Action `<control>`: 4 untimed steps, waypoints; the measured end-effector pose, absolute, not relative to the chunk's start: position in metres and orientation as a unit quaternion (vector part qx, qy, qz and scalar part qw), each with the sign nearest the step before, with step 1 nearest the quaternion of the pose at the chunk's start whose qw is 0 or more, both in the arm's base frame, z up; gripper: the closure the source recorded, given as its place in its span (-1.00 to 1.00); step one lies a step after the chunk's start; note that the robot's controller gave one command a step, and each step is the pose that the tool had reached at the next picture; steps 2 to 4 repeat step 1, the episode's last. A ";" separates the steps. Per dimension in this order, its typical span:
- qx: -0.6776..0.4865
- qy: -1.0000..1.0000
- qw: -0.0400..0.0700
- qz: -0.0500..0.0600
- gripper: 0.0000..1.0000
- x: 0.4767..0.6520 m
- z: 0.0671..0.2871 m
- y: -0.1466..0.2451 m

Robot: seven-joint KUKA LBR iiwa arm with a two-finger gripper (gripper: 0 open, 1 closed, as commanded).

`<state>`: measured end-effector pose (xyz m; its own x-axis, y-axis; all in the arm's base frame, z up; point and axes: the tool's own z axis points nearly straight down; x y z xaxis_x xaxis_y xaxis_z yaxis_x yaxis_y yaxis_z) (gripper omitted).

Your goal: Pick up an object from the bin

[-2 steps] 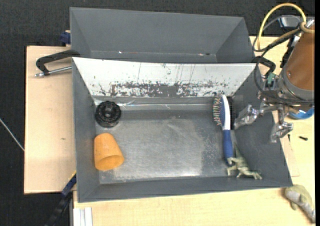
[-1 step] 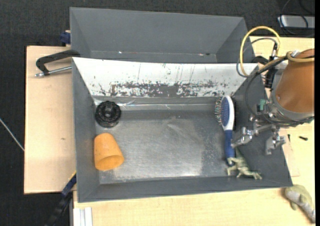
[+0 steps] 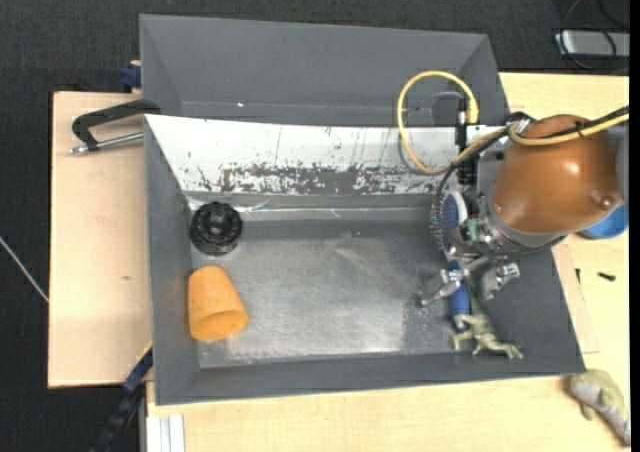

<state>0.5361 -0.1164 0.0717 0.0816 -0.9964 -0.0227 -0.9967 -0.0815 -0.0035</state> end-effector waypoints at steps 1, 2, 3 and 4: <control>-0.734 0.679 0.004 0.001 1.00 0.536 0.072 -0.127; -0.734 0.679 0.004 0.001 1.00 0.536 0.072 -0.127; -0.734 0.679 0.004 0.001 1.00 0.536 0.072 -0.127; -0.734 0.679 0.004 0.001 1.00 0.536 0.072 -0.127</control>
Offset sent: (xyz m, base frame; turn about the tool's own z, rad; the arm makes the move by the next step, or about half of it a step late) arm 0.0000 0.0000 0.0000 0.0000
